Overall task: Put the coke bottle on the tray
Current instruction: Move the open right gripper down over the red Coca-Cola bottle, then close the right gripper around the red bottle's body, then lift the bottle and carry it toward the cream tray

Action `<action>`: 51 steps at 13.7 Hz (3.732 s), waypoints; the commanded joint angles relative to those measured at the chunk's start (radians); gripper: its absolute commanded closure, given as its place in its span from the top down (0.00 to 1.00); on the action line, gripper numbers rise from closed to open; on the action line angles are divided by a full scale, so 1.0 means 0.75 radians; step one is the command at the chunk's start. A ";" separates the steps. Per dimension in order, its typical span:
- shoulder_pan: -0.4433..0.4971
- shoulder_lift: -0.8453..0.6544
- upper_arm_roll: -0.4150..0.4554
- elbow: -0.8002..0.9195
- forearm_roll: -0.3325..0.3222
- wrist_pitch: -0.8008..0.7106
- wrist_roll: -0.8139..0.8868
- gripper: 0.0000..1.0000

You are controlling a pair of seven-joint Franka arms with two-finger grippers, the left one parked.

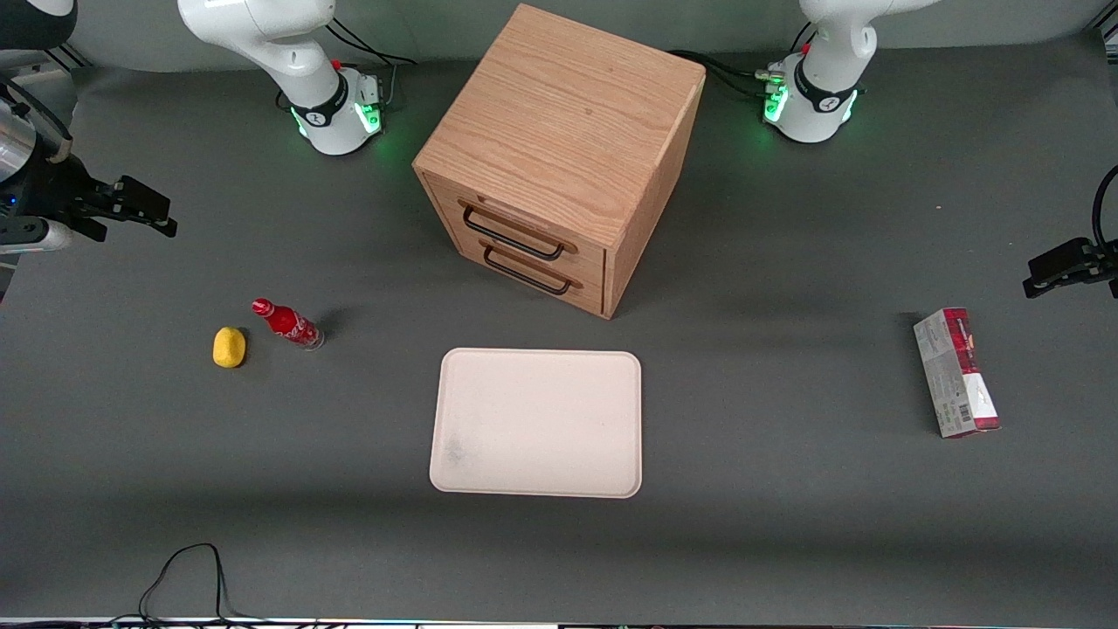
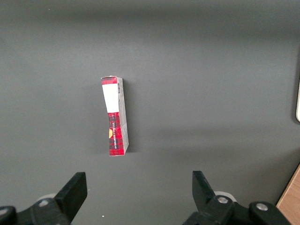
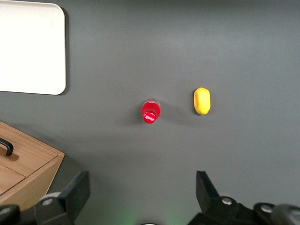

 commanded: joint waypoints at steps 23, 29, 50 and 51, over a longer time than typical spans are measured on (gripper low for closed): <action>0.024 0.273 -0.026 -0.787 0.077 1.178 0.015 1.00; 0.029 0.232 -0.020 -0.798 0.081 1.102 0.007 0.98; 0.020 0.709 0.204 0.794 0.079 -0.097 0.031 0.10; 0.018 0.801 0.251 0.952 0.077 -0.151 0.031 0.11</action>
